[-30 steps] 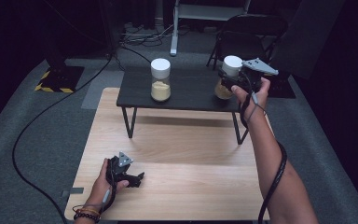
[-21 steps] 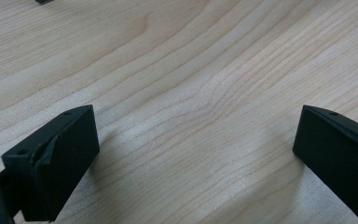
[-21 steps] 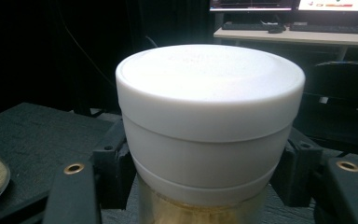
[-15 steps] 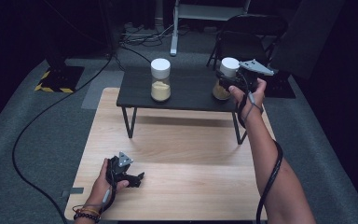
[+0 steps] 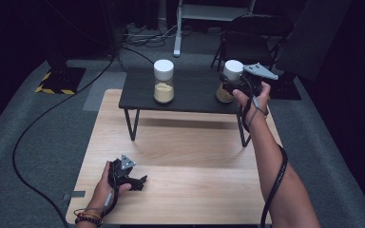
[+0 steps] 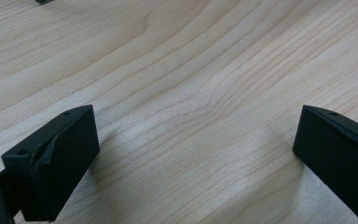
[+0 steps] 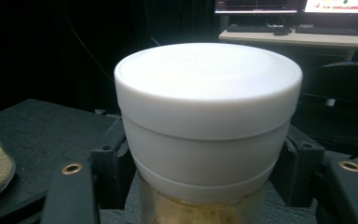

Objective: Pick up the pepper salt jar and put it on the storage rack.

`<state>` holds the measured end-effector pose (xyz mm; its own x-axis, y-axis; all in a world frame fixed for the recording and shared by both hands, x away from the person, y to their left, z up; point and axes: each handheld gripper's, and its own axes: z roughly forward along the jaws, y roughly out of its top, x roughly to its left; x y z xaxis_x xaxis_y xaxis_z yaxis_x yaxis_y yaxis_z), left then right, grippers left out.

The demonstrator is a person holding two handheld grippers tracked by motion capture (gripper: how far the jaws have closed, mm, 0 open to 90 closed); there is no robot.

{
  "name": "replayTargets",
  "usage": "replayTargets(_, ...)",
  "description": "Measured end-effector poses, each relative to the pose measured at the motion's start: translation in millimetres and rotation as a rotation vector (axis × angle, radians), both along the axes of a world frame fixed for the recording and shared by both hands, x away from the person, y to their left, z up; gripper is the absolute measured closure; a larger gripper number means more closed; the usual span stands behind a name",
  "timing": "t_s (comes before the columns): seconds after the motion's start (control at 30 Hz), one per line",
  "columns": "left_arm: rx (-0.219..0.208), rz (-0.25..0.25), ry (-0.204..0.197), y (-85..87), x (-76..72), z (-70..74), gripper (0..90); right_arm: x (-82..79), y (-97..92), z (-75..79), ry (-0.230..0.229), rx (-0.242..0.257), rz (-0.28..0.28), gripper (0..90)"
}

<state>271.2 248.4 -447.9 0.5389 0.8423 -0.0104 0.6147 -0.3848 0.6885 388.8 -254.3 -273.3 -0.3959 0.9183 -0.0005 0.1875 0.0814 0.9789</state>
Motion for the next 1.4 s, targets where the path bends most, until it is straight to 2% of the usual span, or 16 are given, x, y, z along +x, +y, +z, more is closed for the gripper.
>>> replayTargets(0.4, 0.000, 0.000, 0.000, 0.0, 0.0, 0.0, 0.5, 3.9, -7.8, 0.7, 0.005, -0.009, 0.018, 23.7)
replayTargets(0.47, 0.000, -0.001, -0.001, 0.1, 0.1, -0.1, 0.5, 4.0, -7.5, 1.5, 0.009, -0.018, 0.013, 17.0)
replayTargets(0.53, 0.000, 0.000, 0.000, 0.0, 0.0, 0.0, 0.5, 2.1, -5.8, 1.0, -0.002, -0.033, -0.003, 15.1)
replayTargets(0.63, 0.000, -0.001, 0.000, 0.1, 0.1, -0.1, 0.5, -0.1, -5.6, 0.6, -0.013, -0.029, -0.016, 5.8)
replayTargets(0.73, 0.000, 0.000, 0.000, 0.0, 0.0, 0.0, 0.5, -1.3, -4.7, 1.1, -0.024, -0.041, -0.020, 2.6)
replayTargets(0.9, 0.000, 0.000, 0.000, 0.0, 0.0, 0.0, 0.5, -3.7, -9.4, 3.4, -0.028, -0.058, -0.001, 2.1)
replayTargets(1.0, -0.001, -0.002, -0.001, 0.3, 0.2, -0.1, 0.5, -9.4, -11.8, 1.0, -0.047, -0.044, -0.014, 2.1)
replayTargets(1.17, 0.000, -0.003, -0.001, 0.4, 0.3, -0.1, 0.5, -20.8, -13.6, -3.4, -0.085, -0.051, -0.034, 1.5)
replayTargets(1.3, 0.000, -0.003, 0.000, 0.4, 0.4, 0.0, 0.5, -26.3, -21.4, -6.6, -0.091, -0.032, 0.017, 1.5)
replayTargets(1.4, 0.000, -0.004, -0.001, 0.4, 0.4, -0.1, 0.5, -32.0, -21.2, -9.1, -0.104, -0.063, 0.026, 1.5)
